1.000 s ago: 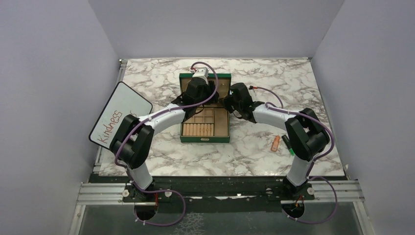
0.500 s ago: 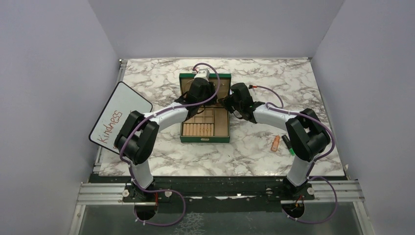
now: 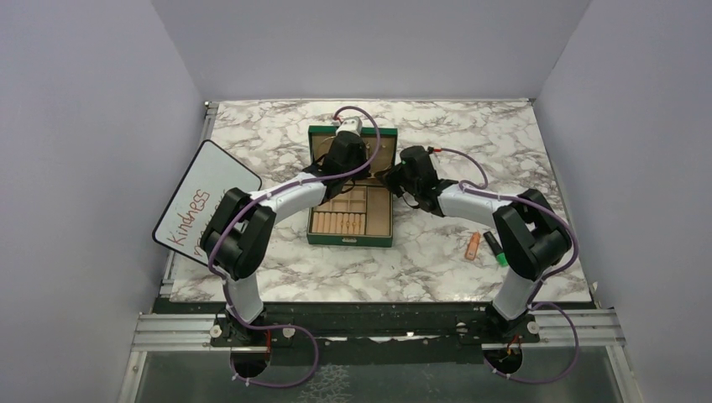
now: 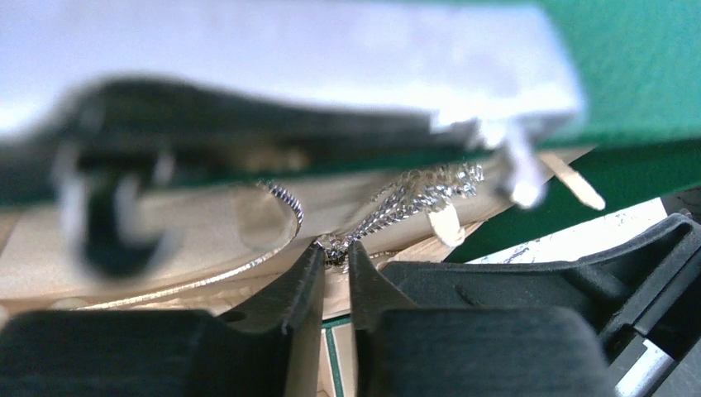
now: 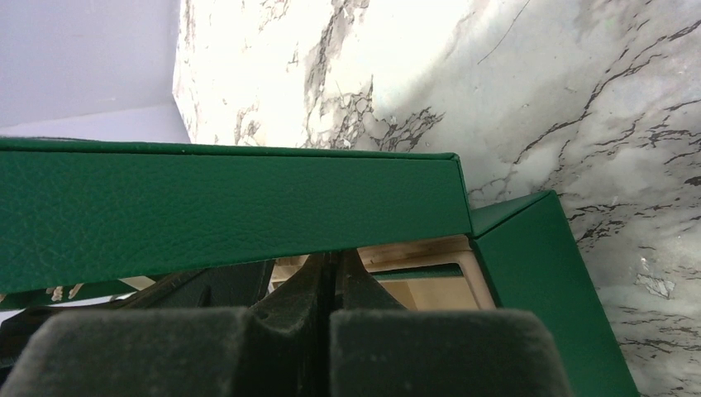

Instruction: Organize the mixed jewelry

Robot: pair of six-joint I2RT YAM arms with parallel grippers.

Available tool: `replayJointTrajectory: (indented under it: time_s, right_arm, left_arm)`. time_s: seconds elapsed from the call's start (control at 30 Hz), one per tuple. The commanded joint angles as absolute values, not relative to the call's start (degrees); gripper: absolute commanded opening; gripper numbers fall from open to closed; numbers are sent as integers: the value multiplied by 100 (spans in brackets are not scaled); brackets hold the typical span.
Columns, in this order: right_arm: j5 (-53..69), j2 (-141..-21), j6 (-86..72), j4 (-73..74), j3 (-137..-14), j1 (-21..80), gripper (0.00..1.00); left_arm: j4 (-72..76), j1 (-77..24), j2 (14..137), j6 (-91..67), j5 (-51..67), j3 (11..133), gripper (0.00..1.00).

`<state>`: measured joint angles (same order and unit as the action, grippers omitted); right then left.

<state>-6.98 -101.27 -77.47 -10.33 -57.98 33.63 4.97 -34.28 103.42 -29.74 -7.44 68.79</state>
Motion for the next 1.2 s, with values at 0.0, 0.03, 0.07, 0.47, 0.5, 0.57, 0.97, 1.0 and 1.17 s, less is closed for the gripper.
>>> replayJointTrajectory:
  time_s: [0.0,0.03,0.07,0.47,0.5,0.57,0.97,1.0,1.17]
  right_arm:
    - [-163,-9958,-7563,-724,-5586,3473,1]
    - [-152,-9962,-7567,-711,-5577,3472,1]
    - [-150,-9966,-7567,-706,-5565,3472,1]
    - [-215,-9796,-7223,-949,-5531,3472,1]
    - [-242,-9766,-7105,-1021,-5540,3472,1]
    - [-338,-9691,-6955,-1112,-5528,3472,1]
    - [-506,-9213,-6768,-1675,-5028,3472,13]
    - [-521,-9185,-6796,-1677,-4990,3472,13]
    - [-707,-9045,-6917,-1576,-4824,3472,11]
  left_arm:
    - [642,-3454,10383,-2988,-1012,7144,7]
    - [647,-3451,10362,-2995,-1031,7145,5]
    - [654,-3447,10336,-2997,-1042,7140,4]
    - [386,-3453,10164,-3048,-1376,6917,26]
    - [372,-3454,10153,-3050,-1394,6891,29]
    - [329,-3450,10151,-3029,-1441,6886,34]
    - [195,-3446,10132,-3073,-1491,7022,42]
    - [187,-3445,10107,-3092,-1474,7022,42]
    - [91,-3445,9913,-3174,-1347,7048,42]
